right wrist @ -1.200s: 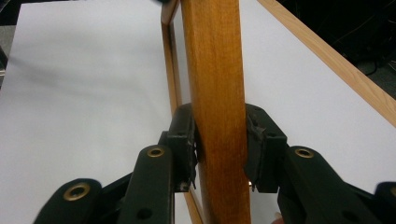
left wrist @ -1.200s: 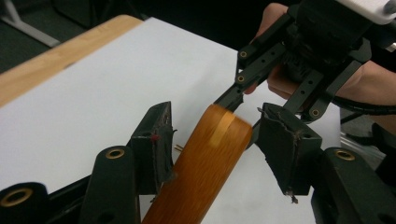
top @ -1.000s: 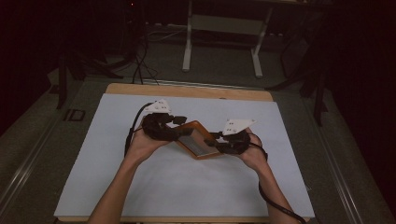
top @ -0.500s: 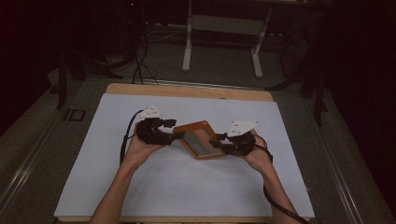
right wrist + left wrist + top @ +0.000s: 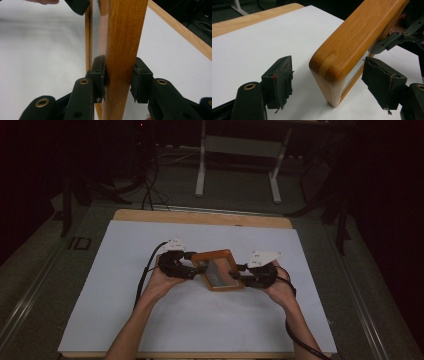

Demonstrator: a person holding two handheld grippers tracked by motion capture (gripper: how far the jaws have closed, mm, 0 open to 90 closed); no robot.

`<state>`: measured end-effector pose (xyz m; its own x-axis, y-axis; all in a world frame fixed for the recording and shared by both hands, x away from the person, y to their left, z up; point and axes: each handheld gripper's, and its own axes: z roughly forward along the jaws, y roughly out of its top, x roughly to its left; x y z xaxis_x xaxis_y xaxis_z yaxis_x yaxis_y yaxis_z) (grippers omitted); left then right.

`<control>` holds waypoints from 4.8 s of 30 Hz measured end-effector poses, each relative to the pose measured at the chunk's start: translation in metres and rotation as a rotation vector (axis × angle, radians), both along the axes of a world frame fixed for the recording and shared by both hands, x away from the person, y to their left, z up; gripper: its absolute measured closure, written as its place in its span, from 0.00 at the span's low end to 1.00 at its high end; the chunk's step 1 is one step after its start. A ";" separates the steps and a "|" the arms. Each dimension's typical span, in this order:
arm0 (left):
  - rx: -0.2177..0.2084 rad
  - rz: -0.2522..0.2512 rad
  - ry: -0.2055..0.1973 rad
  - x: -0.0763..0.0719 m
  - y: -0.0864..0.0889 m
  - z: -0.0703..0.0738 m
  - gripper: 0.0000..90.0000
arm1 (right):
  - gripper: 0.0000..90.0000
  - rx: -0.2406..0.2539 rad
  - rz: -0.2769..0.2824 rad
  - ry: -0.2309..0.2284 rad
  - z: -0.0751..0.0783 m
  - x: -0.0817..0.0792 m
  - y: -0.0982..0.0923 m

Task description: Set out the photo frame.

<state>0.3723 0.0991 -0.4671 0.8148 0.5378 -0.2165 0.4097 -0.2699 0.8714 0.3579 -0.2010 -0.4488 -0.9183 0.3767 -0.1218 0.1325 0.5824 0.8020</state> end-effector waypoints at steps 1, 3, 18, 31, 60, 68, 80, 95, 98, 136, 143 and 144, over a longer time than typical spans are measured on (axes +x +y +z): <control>-0.002 -0.003 0.005 0.001 -0.002 -0.002 0.28 | 0.75 0.001 -0.002 0.002 0.000 0.000 -0.001; 0.009 -0.008 0.011 0.001 -0.006 -0.005 0.28 | 0.74 0.002 -0.010 0.002 -0.001 0.000 -0.002; 0.127 -0.007 -0.022 -0.009 -0.039 -0.026 0.53 | 0.72 0.030 -0.092 0.037 -0.012 0.000 -0.016; 0.139 -0.008 0.006 -0.008 -0.047 -0.031 0.60 | 0.71 0.082 -0.139 0.105 -0.020 0.003 -0.025; 0.107 0.096 0.105 -0.041 0.021 -0.024 0.63 | 0.69 0.189 -0.089 0.259 -0.036 -0.001 0.034; 0.083 0.100 0.117 -0.045 0.020 -0.021 0.64 | 0.69 0.225 -0.091 0.291 -0.038 -0.004 0.030; 0.070 0.121 0.126 -0.049 0.021 -0.019 0.64 | 0.69 0.266 -0.091 0.336 -0.042 -0.004 0.028; 0.058 0.132 0.119 -0.050 0.018 -0.020 0.64 | 0.69 0.280 -0.100 0.350 -0.044 -0.004 0.025; 0.057 0.133 0.122 -0.050 0.018 -0.020 0.64 | 0.69 0.280 -0.101 0.355 -0.045 -0.004 0.025; 0.040 0.153 0.120 -0.044 0.016 -0.033 0.64 | 0.68 0.296 -0.122 0.366 -0.055 0.004 0.024; 0.052 0.158 0.116 -0.045 0.015 -0.033 0.64 | 0.68 0.299 -0.121 0.362 -0.056 0.005 0.024; 0.056 0.160 0.115 -0.045 0.015 -0.033 0.64 | 0.67 0.297 -0.122 0.356 -0.056 0.005 0.024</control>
